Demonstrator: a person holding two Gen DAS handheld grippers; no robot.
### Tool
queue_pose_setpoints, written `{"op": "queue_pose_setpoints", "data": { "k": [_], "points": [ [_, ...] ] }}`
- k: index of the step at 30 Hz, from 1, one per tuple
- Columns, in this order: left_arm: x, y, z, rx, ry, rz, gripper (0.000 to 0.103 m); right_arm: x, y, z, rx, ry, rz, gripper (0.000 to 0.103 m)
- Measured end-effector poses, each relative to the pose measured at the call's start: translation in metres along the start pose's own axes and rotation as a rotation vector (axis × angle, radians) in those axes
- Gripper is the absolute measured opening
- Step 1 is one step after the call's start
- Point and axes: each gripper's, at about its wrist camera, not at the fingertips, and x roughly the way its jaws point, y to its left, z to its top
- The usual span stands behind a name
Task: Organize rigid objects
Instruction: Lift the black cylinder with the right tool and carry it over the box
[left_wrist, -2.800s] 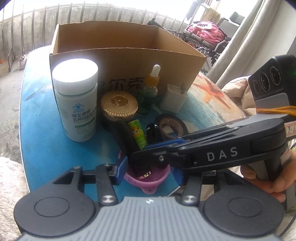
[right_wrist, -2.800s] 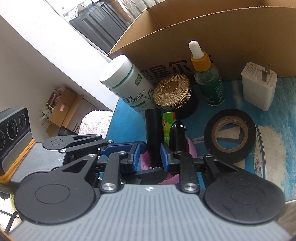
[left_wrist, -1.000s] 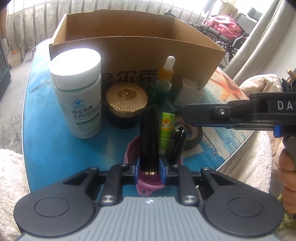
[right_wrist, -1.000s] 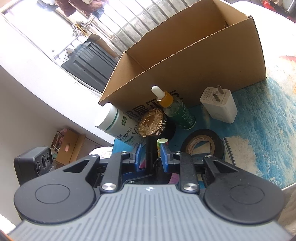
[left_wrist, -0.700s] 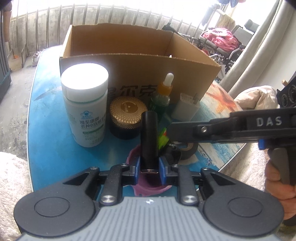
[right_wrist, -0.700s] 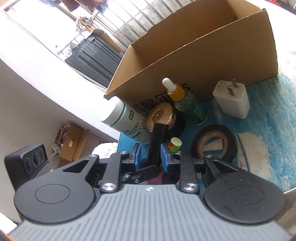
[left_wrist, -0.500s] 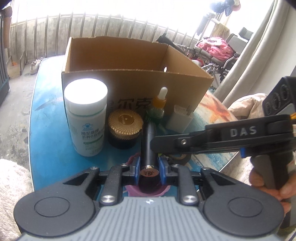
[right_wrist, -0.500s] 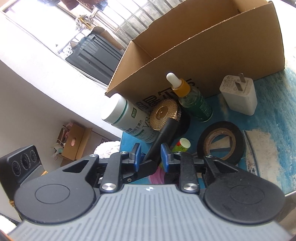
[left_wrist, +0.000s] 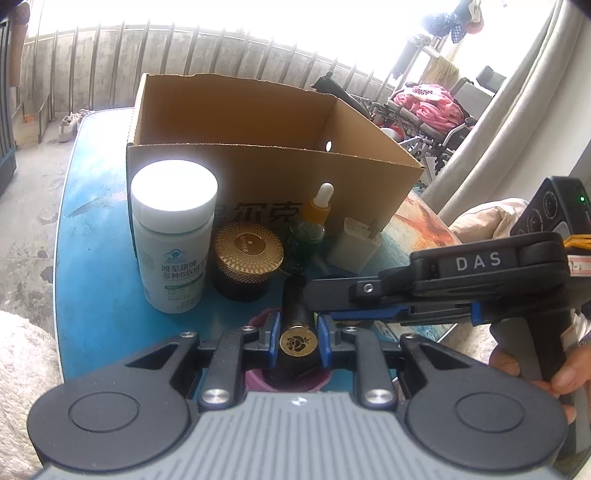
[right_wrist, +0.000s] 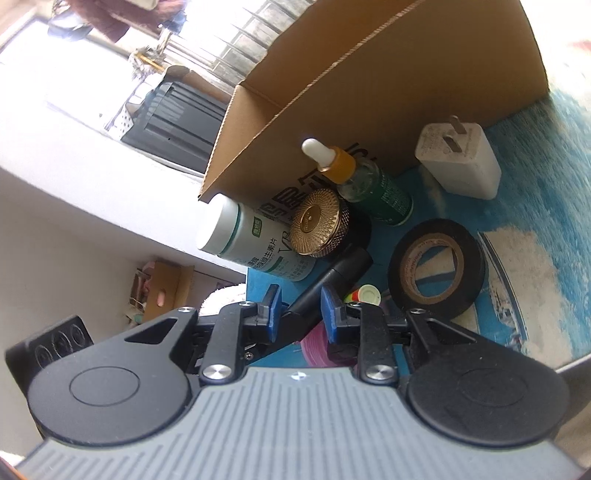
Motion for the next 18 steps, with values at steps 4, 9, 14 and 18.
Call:
{"op": "queue_pose_setpoints", "data": {
  "k": [4,9,14,18],
  "points": [
    [0.001,0.009,0.001,-0.045,-0.003,-0.035,0.022,0.005,-0.015,0.007,0.142,0.042,0.037,0.026],
    [0.003,0.024,0.002,-0.114,-0.011,-0.093,0.022,0.013,-0.021,0.013,0.242,0.08,0.048,0.03],
    [0.005,0.037,0.006,-0.165,-0.025,-0.134,0.022,0.021,-0.027,0.017,0.337,0.104,0.057,0.039],
    [0.007,0.045,0.005,-0.198,-0.036,-0.166,0.022,0.024,-0.028,0.017,0.385,0.112,0.057,0.042]
  ]
}}
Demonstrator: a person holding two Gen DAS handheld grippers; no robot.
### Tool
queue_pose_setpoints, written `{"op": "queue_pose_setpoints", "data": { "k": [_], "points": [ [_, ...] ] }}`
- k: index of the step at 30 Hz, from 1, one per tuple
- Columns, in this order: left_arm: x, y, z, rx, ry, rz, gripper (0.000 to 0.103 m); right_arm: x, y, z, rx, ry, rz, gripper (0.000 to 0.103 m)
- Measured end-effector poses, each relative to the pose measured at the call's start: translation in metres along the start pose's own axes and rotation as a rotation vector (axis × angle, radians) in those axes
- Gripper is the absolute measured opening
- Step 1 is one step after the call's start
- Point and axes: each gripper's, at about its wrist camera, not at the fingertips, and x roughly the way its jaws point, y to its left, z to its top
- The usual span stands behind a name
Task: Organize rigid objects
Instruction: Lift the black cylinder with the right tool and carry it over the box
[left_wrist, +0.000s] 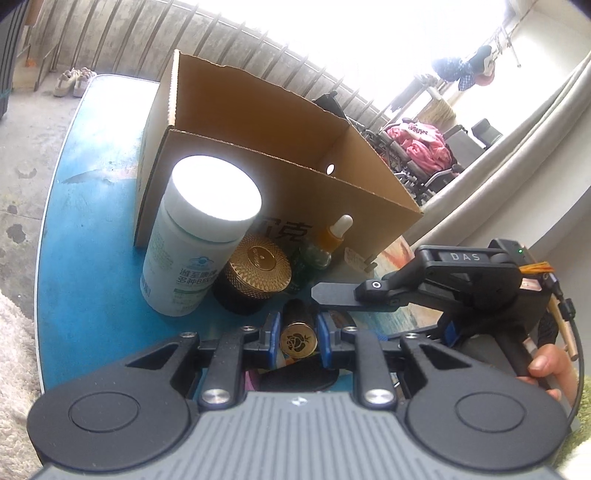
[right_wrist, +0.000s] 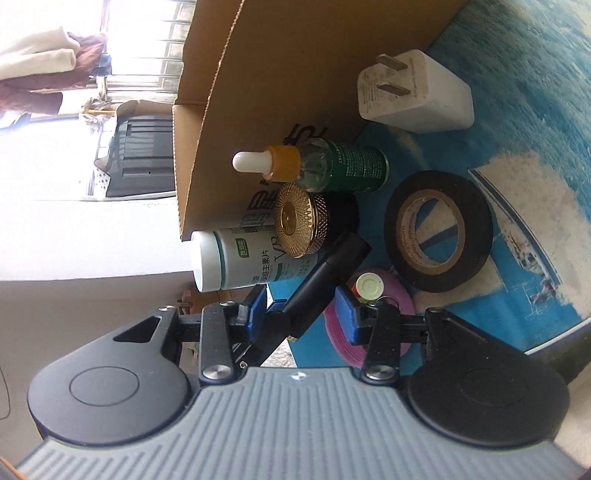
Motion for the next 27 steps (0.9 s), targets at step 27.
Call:
{"op": "queue_pose_setpoints", "data": {
  "k": [27],
  "points": [
    [-0.066,-0.054,0.089,0.133,-0.193,-0.013,0.022,-0.004,0.165,0.042,-0.419,-0.081,0.145,0.034]
  ]
}}
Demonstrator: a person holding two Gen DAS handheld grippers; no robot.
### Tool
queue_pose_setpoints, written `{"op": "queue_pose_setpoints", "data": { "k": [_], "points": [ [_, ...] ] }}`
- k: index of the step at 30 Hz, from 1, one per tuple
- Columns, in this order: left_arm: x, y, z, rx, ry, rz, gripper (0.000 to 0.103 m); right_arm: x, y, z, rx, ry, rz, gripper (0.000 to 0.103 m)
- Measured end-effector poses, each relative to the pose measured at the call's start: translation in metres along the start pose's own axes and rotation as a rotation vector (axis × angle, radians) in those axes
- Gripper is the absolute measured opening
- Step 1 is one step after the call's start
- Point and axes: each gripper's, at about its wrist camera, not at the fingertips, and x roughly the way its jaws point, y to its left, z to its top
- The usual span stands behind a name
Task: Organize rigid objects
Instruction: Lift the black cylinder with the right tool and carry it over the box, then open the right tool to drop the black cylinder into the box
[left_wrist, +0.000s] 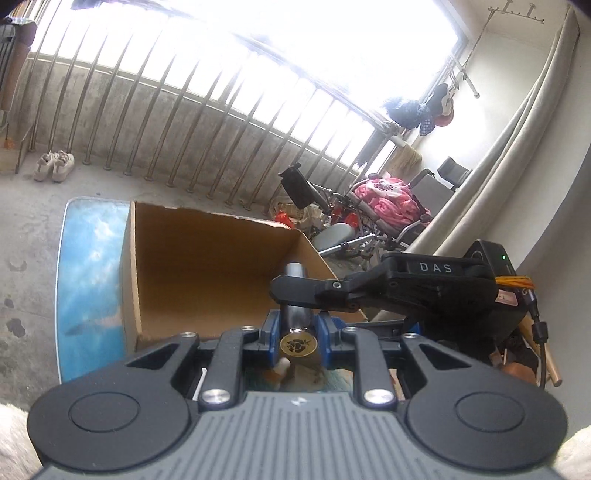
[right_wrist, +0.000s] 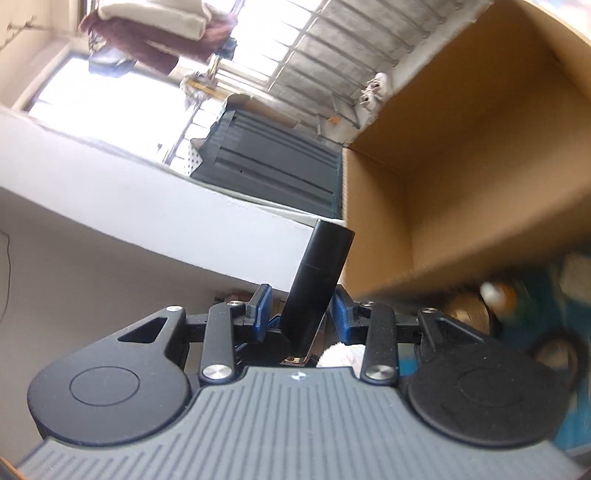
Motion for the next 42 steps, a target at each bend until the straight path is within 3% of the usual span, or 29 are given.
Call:
{"op": "queue_pose_setpoints", "data": {
  "k": [10,20,27,31,33,35,42],
  "points": [
    [0.087,0.061,0.08,-0.041,0.145,0.148,0.022,0.093,-0.031,0.114,0.089,0.139,-0.1,0.031],
    [0.172,0.101,0.09,-0.042,0.322,0.282,0.022,0.187,-0.086,0.145,0.162,0.237,-0.234,0.031],
    [0.188,0.105,0.087,0.008,0.368,0.376,0.022,0.24,-0.102,0.152,0.126,0.287,-0.313,0.031],
    [0.187,0.098,0.088,0.031,0.375,0.4,0.03,0.249,-0.109,0.151,0.094,0.302,-0.35,0.032],
    [0.186,0.095,0.088,0.042,0.371,0.404,0.039,0.25,-0.11,0.153,0.091,0.301,-0.355,0.034],
    [0.184,0.093,0.089,0.04,0.368,0.402,0.042,0.246,-0.108,0.155,0.084,0.289,-0.36,0.041],
    [0.155,0.091,0.098,0.001,0.298,0.365,0.049,0.203,-0.079,0.154,0.044,0.213,-0.276,0.047]
  ]
}}
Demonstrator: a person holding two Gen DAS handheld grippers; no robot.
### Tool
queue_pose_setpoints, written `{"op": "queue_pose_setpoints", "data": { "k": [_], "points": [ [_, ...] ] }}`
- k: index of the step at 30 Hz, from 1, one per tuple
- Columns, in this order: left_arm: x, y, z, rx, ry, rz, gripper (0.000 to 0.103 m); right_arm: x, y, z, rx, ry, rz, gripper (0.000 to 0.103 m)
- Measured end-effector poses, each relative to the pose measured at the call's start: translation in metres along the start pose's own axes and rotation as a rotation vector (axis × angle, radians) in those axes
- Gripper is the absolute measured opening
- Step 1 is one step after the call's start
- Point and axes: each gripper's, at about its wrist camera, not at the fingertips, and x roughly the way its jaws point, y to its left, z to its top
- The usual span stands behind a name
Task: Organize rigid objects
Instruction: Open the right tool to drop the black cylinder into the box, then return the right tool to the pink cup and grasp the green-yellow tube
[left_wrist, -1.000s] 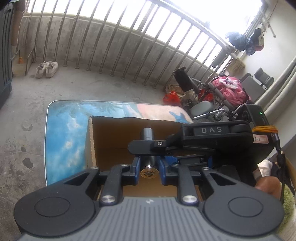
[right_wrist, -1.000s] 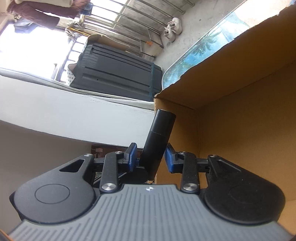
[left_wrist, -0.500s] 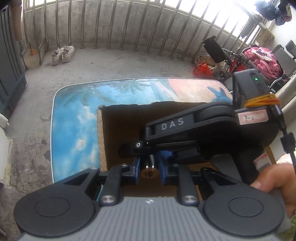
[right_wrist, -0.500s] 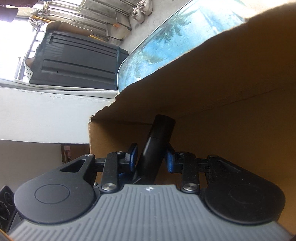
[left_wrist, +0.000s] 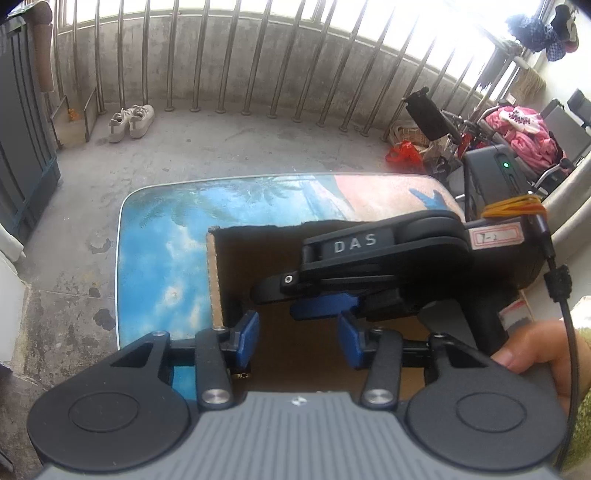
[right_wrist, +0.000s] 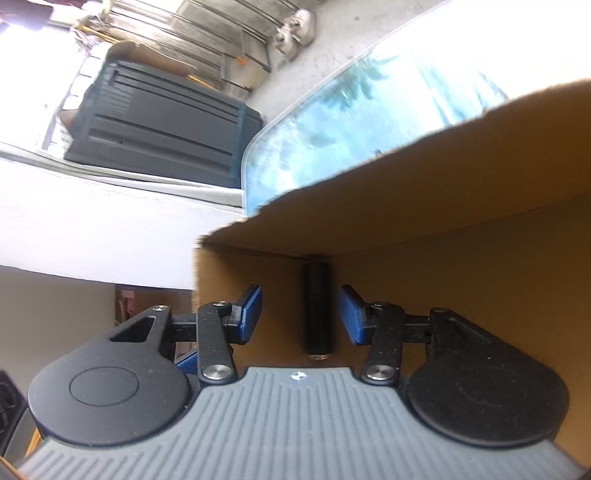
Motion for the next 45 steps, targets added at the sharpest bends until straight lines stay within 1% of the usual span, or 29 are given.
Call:
{"op": "queue_pose_setpoints", "data": {
  "k": [4,5,6,7,9,11,12,14,17,19,20,21,22,23,25,27,29,31,32,33,34,35,37,39,41,42,44,45],
  "points": [
    [-0.042,0.006,-0.003,-0.032,-0.092,-0.04,0.057,-0.049,0.017,-0.019,-0.055,-0.087,0.067,0.049],
    [-0.054,0.006,-0.004,-0.031,-0.118,-0.052,0.06,-0.063,0.021,-0.027,-0.068,-0.108,0.095,0.05],
    [-0.067,0.006,-0.007,-0.031,-0.145,-0.063,0.066,-0.08,0.024,-0.035,-0.081,-0.13,0.127,0.051],
    [-0.082,0.006,-0.011,-0.031,-0.174,-0.078,0.07,-0.097,0.025,-0.046,-0.093,-0.149,0.157,0.052],
    [-0.111,0.005,-0.021,-0.022,-0.23,-0.118,0.082,-0.131,0.027,-0.07,-0.122,-0.184,0.232,0.056],
    [-0.139,0.004,-0.035,-0.002,-0.276,-0.152,0.089,-0.16,0.027,-0.097,-0.148,-0.222,0.298,0.062],
    [-0.151,0.003,-0.044,0.011,-0.301,-0.165,0.093,-0.178,0.022,-0.115,-0.163,-0.242,0.322,0.064],
    [-0.17,0.001,-0.062,0.038,-0.335,-0.181,0.099,-0.209,0.011,-0.147,-0.183,-0.286,0.346,0.073],
    [-0.182,-0.002,-0.094,0.065,-0.349,-0.19,0.101,-0.244,-0.018,-0.192,-0.172,-0.335,0.354,0.075],
    [-0.182,-0.006,-0.117,0.081,-0.344,-0.171,0.101,-0.255,-0.04,-0.218,-0.145,-0.358,0.34,0.075],
    [-0.178,-0.008,-0.128,0.092,-0.341,-0.158,0.101,-0.269,-0.056,-0.241,-0.121,-0.368,0.323,0.075],
    [-0.175,-0.01,-0.14,0.107,-0.334,-0.145,0.101,-0.273,-0.069,-0.258,-0.104,-0.373,0.31,0.076],
    [-0.169,-0.014,-0.149,0.121,-0.321,-0.13,0.101,-0.271,-0.081,-0.268,-0.08,-0.378,0.295,0.076],
    [-0.162,-0.018,-0.161,0.136,-0.304,-0.113,0.101,-0.26,-0.093,-0.283,-0.05,-0.373,0.266,0.076],
    [-0.146,-0.028,-0.181,0.169,-0.269,-0.092,0.101,-0.239,-0.111,-0.299,-0.007,-0.363,0.209,0.076],
    [-0.126,-0.041,-0.198,0.21,-0.223,-0.069,0.099,-0.212,-0.123,-0.311,0.031,-0.331,0.161,0.075],
    [-0.104,-0.053,-0.216,0.26,-0.18,-0.062,0.097,-0.179,-0.129,-0.32,0.046,-0.311,0.118,0.069],
    [-0.084,-0.065,-0.226,0.282,-0.128,-0.06,0.088,-0.159,-0.128,-0.323,0.036,-0.299,0.076,0.063],
    [-0.076,-0.068,-0.229,0.289,-0.103,-0.067,0.08,-0.15,-0.125,-0.324,0.024,-0.295,0.056,0.058],
    [-0.067,-0.071,-0.231,0.296,-0.081,-0.071,0.071,-0.143,-0.122,-0.323,0.015,-0.289,0.042,0.057],
    [-0.06,-0.073,-0.232,0.301,-0.066,-0.073,0.067,-0.136,-0.121,-0.322,0.007,-0.284,0.033,0.054],
    [-0.056,-0.075,-0.234,0.31,-0.058,-0.075,0.063,-0.131,-0.12,-0.32,0.001,-0.275,0.022,0.052],
    [-0.049,-0.078,-0.234,0.329,-0.05,-0.075,0.062,-0.124,-0.118,-0.319,-0.005,-0.262,0.012,0.049],
    [-0.046,-0.08,-0.236,0.349,-0.048,-0.074,0.048,-0.122,-0.116,-0.317,-0.012,-0.254,-0.009,0.047],
    [-0.045,-0.08,-0.239,0.364,-0.041,-0.078,0.043,-0.119,-0.114,-0.316,-0.017,-0.248,-0.023,0.044],
    [-0.044,-0.081,-0.239,0.368,-0.036,-0.082,0.038,-0.117,-0.114,-0.315,-0.015,-0.243,-0.024,0.043],
    [-0.041,-0.082,-0.239,0.375,-0.027,-0.089,0.035,-0.113,-0.115,-0.314,-0.011,-0.234,-0.023,0.038],
    [-0.04,-0.084,-0.238,0.38,-0.027,-0.089,0.035,-0.113,-0.116,-0.314,-0.008,-0.231,-0.02,0.037]
  ]
}}
